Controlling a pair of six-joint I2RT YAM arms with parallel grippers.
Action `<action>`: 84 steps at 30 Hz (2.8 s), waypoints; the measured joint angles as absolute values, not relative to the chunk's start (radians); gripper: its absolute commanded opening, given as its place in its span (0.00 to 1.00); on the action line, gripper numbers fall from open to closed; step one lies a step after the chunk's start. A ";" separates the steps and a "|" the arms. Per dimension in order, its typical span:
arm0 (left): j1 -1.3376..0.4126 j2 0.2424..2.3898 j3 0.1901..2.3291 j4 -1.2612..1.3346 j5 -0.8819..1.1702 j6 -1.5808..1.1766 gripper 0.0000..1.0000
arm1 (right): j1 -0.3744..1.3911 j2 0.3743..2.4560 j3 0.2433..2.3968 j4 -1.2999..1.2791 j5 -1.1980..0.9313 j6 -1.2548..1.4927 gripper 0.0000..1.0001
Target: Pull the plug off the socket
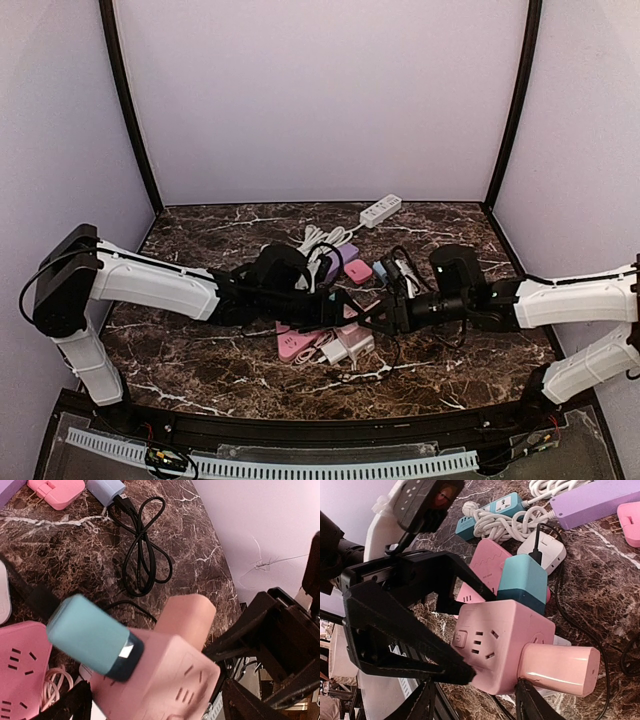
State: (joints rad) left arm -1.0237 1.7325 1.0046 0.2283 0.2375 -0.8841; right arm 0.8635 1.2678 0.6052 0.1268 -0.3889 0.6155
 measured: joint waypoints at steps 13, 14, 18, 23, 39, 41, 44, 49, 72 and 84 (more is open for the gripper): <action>-1.008 1.766 1.076 0.186 0.220 -0.847 0.90 | 0.930 1.262 0.607 0.092 -0.288 0.635 0.61; -1.006 1.766 1.082 0.186 0.219 -0.841 0.90 | 0.931 1.240 0.607 0.075 -0.270 0.640 0.65; -1.005 1.760 1.100 0.156 0.189 -0.795 0.90 | 0.934 1.138 0.605 0.016 -0.198 0.659 0.73; -1.003 1.726 1.107 0.051 0.129 -0.747 0.90 | 0.919 1.086 0.599 -0.031 -0.151 0.673 0.80; -1.057 1.703 1.104 0.048 0.118 -0.794 0.90 | 0.794 1.163 0.579 -0.025 -0.211 0.659 0.78; -1.057 1.711 1.104 0.062 0.124 -0.799 0.90 | 0.768 1.176 0.574 -0.009 -0.221 0.659 0.78; -1.056 1.729 1.104 0.078 0.132 -0.804 0.90 | 0.744 1.192 0.570 0.014 -0.241 0.659 0.78; -1.057 1.751 1.107 0.082 0.141 -0.809 0.90 | 0.735 1.227 0.570 0.047 -0.265 0.659 0.78; -1.053 1.856 1.224 0.106 0.151 -0.811 0.90 | 0.710 1.299 0.465 0.282 -0.373 0.772 0.50; -1.032 1.861 1.255 0.072 0.145 -0.762 0.90 | 0.838 1.212 0.427 0.231 -0.372 0.823 0.44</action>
State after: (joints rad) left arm -1.0317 1.8614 1.2552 0.0715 0.1448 -0.7620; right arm 0.8375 1.2118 0.4271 0.2306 -0.3717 0.8230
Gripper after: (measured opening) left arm 0.901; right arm 0.446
